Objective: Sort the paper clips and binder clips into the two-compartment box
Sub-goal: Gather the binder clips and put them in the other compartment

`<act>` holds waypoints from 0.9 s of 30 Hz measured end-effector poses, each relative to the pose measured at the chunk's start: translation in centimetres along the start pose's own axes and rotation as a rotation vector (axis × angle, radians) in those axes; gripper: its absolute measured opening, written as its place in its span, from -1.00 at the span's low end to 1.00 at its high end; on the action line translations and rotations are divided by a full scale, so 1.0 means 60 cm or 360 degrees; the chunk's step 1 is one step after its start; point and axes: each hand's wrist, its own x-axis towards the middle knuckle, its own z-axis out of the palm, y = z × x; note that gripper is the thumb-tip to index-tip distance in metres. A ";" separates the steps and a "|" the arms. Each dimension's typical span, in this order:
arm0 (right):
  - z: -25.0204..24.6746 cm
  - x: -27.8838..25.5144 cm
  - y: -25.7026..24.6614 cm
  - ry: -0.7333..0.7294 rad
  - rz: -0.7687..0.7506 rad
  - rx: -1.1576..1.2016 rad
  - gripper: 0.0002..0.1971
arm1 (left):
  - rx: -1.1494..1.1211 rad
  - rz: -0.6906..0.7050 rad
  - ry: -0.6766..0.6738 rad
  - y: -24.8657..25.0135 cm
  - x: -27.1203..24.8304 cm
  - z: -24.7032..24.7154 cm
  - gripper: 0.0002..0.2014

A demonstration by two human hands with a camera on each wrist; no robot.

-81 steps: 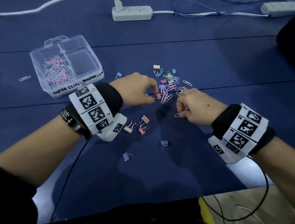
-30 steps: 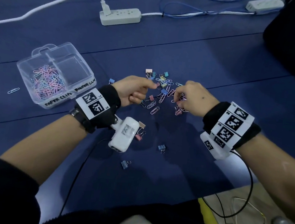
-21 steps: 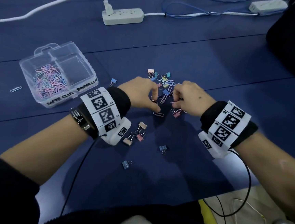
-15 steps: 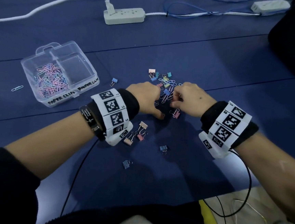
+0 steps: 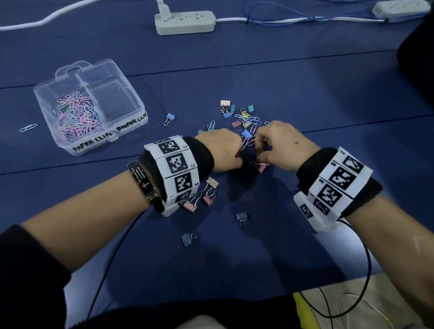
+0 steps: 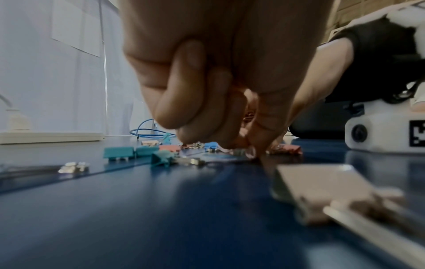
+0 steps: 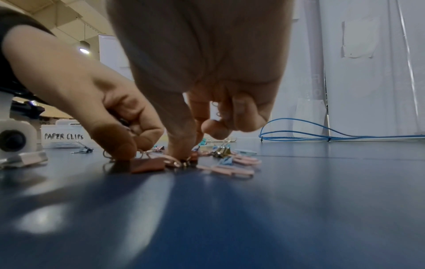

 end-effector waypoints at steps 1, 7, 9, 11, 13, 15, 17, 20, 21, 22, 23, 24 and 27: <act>0.001 0.000 0.001 -0.0002 -0.0004 -0.0008 -0.84 | -0.0019 -0.0006 0.0014 0.001 -0.001 -0.001 -0.76; 0.000 0.001 0.002 0.0026 -0.0011 -0.0057 -0.82 | -0.0415 -0.0087 0.0352 0.004 -0.007 -0.010 -0.63; 0.000 0.000 0.001 0.0036 -0.0013 -0.0062 -0.86 | -0.0502 -0.0101 0.0424 0.004 -0.008 -0.014 -0.64; -0.001 0.000 0.000 0.0031 -0.0012 -0.0071 -0.84 | -0.0526 -0.0113 0.0443 0.004 -0.009 -0.017 -0.67; 0.000 0.000 0.000 0.0014 0.0001 -0.0082 -0.85 | -0.0553 -0.0154 0.0437 0.004 -0.010 -0.017 -0.69; 0.001 0.001 0.000 0.0005 0.0021 -0.0098 -0.86 | -0.0607 -0.0169 0.0437 0.002 -0.012 -0.017 -0.75; 0.001 0.002 -0.001 0.0004 0.0036 -0.0101 -0.87 | -0.0656 -0.0179 0.0437 0.000 -0.013 -0.017 -0.79; -0.003 0.000 -0.003 0.0027 0.0053 -0.0066 -0.93 | -0.0586 -0.0189 0.0391 -0.002 -0.012 -0.017 -0.74; -0.005 -0.001 -0.004 0.0050 0.0069 -0.0058 -0.93 | -0.0526 -0.0184 0.0347 -0.002 -0.010 -0.017 -0.72; -0.007 -0.003 -0.004 0.0083 0.0095 -0.0062 -0.88 | -0.0456 -0.0174 0.0291 -0.003 -0.008 -0.015 -0.70; -0.008 -0.005 -0.004 0.0116 0.0129 -0.0086 -0.82 | -0.0392 -0.0148 0.0235 -0.005 -0.007 -0.015 -0.69; -0.010 -0.006 -0.004 0.0141 0.0167 -0.0118 -0.75 | -0.0346 -0.0113 0.0181 -0.008 -0.007 -0.014 -0.71; -0.013 -0.006 -0.004 0.0126 0.0249 -0.0133 -0.68 | -0.0300 -0.0035 0.0081 -0.017 -0.007 -0.015 -0.65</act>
